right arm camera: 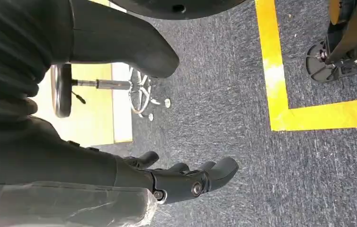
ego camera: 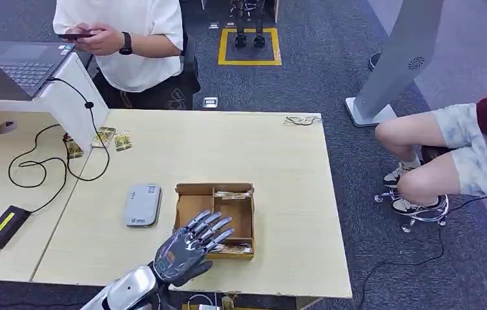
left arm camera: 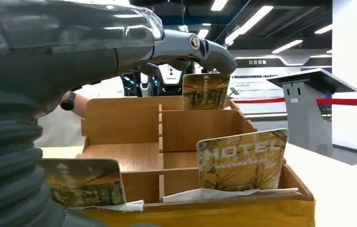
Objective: Pass the card to the sensor for recognition and then transmit it.
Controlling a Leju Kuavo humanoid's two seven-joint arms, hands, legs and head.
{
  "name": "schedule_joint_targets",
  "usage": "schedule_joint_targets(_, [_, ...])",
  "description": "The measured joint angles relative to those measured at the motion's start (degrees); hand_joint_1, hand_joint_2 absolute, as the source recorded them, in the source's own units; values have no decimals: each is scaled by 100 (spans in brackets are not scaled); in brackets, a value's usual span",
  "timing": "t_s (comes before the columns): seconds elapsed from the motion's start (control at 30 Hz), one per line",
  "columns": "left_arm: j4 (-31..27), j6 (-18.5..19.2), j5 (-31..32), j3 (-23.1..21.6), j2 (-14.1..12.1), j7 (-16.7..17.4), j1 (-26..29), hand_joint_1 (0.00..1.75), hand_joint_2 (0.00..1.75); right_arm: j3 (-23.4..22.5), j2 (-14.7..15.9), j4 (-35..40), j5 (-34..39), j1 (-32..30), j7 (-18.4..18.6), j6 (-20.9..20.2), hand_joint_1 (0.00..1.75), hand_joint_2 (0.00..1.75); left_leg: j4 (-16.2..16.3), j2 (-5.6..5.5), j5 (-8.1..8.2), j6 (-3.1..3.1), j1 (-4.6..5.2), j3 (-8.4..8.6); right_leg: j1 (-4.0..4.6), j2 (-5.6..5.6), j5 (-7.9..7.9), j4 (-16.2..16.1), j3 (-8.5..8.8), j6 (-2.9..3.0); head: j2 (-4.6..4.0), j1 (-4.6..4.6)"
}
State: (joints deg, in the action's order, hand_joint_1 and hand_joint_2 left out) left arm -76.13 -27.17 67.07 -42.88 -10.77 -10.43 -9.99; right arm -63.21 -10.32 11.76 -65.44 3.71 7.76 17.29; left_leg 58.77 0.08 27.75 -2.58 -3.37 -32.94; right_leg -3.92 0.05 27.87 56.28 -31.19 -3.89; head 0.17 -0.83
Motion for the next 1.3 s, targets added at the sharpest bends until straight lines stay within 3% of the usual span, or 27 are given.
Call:
schedule_joint_targets(0.23, [-13,0,149,0,-72,94,13,0,175,-2,0,0,4,-1,2,-9,0,175,0,0,0,0,0,0,0,0,0,0,0,0,0,-2])
schedule_joint_targets(0.5, [-218,9,-67,0,-131,-109,25,0,175,-37,0,0,26,-1,2,-24,0,175,0,0,0,0,0,0,0,0,0,0,0,0,0,0])
schedule_joint_targets(1.3, [-144,-4,346,284,-304,400,-40,0,175,-46,0,0,-53,0,44,-39,0,175,0,0,0,0,0,1,0,0,0,0,0,0,0,0])
